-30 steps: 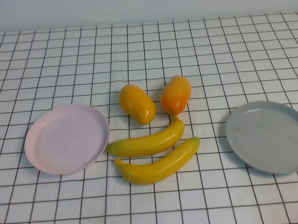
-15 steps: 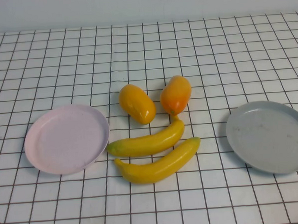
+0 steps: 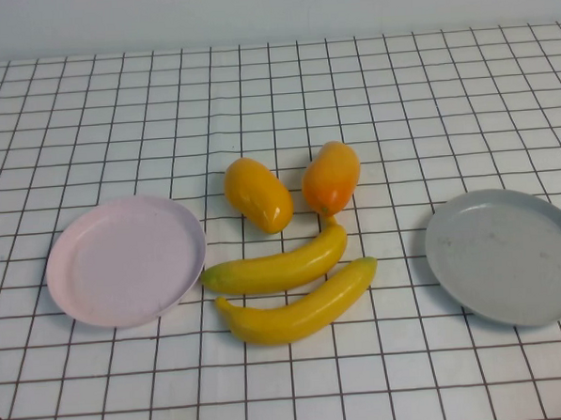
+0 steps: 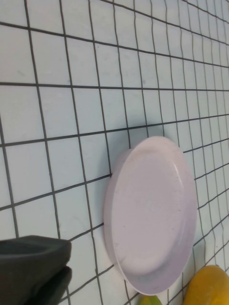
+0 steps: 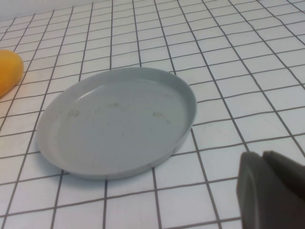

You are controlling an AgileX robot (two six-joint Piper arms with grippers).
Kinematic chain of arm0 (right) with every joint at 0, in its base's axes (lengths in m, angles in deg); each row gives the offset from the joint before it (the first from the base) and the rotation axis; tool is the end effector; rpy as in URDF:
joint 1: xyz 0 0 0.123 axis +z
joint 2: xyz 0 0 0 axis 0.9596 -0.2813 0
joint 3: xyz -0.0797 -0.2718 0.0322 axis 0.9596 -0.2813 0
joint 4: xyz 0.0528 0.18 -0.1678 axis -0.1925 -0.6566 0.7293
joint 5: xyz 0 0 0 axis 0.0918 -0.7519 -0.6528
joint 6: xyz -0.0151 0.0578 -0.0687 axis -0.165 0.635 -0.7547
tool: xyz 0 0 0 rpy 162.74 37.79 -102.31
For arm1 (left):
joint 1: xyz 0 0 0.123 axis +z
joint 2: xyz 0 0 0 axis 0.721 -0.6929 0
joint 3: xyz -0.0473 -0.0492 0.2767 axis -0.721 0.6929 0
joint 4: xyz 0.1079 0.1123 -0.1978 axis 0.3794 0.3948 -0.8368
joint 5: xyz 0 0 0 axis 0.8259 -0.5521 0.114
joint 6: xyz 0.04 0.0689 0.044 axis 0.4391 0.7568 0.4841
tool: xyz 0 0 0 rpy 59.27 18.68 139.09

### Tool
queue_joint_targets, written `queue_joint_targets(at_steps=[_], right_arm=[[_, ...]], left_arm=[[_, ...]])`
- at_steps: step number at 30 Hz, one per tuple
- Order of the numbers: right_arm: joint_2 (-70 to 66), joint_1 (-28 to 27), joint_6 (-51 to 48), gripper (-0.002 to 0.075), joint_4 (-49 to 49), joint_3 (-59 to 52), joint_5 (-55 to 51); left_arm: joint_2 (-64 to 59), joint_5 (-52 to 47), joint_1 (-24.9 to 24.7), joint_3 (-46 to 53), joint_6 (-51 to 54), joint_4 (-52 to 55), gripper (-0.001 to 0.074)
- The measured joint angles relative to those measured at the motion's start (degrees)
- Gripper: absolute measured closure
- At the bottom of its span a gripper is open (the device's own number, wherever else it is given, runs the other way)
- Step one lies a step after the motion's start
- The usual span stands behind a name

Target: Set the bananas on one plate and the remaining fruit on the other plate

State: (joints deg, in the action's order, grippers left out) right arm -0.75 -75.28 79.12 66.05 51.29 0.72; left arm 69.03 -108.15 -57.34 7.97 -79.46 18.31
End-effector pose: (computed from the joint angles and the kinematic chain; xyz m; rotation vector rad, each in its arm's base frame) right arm 0.0534 0.0020 0.1717 0.1676 1.8469 0.1429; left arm 0.0522 -0.0066 0.1719 0.1941 1.8616 -0.0682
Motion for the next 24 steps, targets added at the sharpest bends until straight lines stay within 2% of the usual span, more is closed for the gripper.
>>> queue_joint_targets(at_steps=[8, 13, 16, 19, 24], right_arm=[[0.0, 0.0, 0.0, 0.0742, 0.0, 0.0, 0.0], [0.0, 0.0, 0.0, 0.0742, 0.0, 0.0, 0.0], [0.0, 0.0, 0.0, 0.0742, 0.0, 0.0, 0.0], [0.0, 0.0, 0.0, 0.0742, 0.0, 0.0, 0.0], [0.0, 0.0, 0.0, 0.0742, 0.0, 0.0, 0.0]], left_arm=[[0.0, 2.75, 0.0, 0.0, -0.95, -2.9, 0.0738], [0.0, 17.95, 0.0, 0.0, -13.88, -26.24, 0.0738], [0.0, 27.46, 0.0, 0.0, -18.31, -36.79, 0.0738], [0.0, 34.63, 0.0, 0.0, -15.91, -40.39, 0.0738], [0.0, 37.91, 0.0, 0.0, -7.68, -41.66, 0.0738]])
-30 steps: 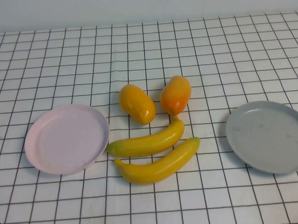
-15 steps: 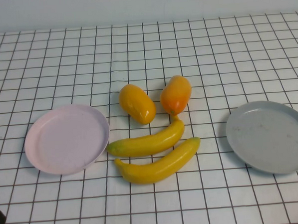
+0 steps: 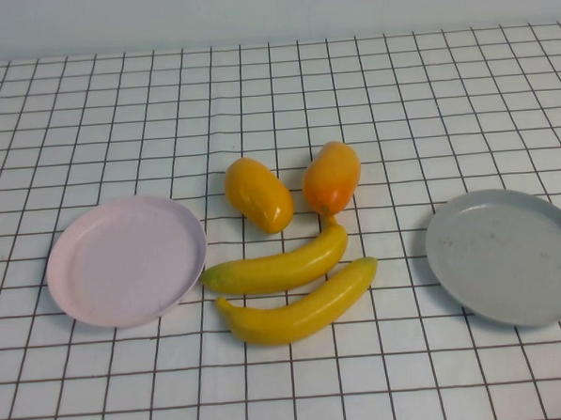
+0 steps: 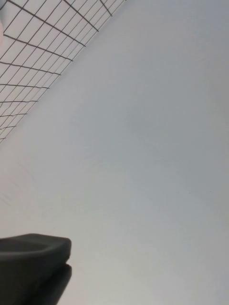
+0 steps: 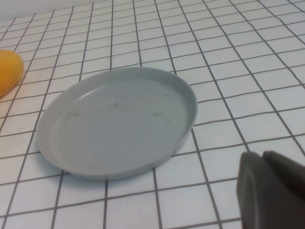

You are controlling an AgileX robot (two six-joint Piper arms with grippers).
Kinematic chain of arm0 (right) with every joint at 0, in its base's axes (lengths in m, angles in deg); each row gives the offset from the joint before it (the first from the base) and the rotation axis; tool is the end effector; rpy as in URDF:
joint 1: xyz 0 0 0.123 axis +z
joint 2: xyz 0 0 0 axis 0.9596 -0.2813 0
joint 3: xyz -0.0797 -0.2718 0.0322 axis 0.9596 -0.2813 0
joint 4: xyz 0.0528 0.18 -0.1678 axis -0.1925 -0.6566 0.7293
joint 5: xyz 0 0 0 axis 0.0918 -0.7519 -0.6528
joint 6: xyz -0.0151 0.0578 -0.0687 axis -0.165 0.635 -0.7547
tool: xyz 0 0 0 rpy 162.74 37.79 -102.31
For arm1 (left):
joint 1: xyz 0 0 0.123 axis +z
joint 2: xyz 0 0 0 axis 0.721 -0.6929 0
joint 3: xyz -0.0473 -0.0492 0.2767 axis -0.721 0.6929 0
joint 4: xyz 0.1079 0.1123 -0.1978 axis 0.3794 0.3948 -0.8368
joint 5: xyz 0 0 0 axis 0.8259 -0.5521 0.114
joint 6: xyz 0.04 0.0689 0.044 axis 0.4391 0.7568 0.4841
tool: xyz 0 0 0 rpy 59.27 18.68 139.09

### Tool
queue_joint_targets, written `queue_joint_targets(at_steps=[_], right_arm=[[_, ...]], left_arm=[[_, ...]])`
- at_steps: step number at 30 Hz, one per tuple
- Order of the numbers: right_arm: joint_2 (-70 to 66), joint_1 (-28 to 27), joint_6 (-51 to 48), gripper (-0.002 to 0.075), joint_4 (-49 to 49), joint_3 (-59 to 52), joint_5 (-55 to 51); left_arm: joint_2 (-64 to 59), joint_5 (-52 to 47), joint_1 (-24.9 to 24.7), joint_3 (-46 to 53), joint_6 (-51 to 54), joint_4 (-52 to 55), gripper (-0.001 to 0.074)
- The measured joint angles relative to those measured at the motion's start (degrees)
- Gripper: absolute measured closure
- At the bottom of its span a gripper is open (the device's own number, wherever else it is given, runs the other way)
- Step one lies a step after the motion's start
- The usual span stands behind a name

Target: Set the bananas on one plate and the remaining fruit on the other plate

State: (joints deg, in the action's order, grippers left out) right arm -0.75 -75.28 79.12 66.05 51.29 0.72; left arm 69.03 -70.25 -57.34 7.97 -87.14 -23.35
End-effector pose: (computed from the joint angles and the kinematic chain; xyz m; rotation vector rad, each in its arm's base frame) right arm 0.0534 0.0020 0.1717 0.1676 1.8469 0.1429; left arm 0.0531 0.0045 0.2261 -0.5189 1.1947 -0.7464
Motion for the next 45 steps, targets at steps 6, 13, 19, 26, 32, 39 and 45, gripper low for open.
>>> queue_joint_targets(at_steps=[6, 13, 19, 26, 32, 39, 45], right_arm=[[0.0, 0.0, 0.0, 0.0742, 0.0, 0.0, 0.0], [0.0, 0.0, 0.0, 0.0742, 0.0, 0.0, 0.0], [0.0, 0.0, 0.0, 0.0742, 0.0, 0.0, 0.0], [0.0, 0.0, 0.0, 0.0742, 0.0, 0.0, 0.0], [0.0, 0.0, 0.0, 0.0742, 0.0, 0.0, 0.0], [0.0, 0.0, 0.0, 0.0742, -0.05, 0.0, 0.0], [0.0, 0.0, 0.0, 0.0742, -0.05, 0.0, 0.0]], left_arm=[[0.0, 0.45, 0.0, 0.0, 1.67, -0.36, 0.0738], [0.0, 0.43, 0.0, -0.26, 2.27, 1.23, 0.0738], [-6.03, -27.78, 0.0, -17.5, 7.73, 16.42, 0.0738], [-26.39, -54.15, 0.0, -37.39, 17.0, 28.79, 0.0738], [-43.42, -58.97, 0.0, -43.09, 32.67, 25.79, 0.0738], [-59.07, -59.99, -5.38, -49.78, 36.16, 28.0, 0.072], [-71.75, -60.24, -10.94, -59.99, 23.06, 32.7, 0.0401]])
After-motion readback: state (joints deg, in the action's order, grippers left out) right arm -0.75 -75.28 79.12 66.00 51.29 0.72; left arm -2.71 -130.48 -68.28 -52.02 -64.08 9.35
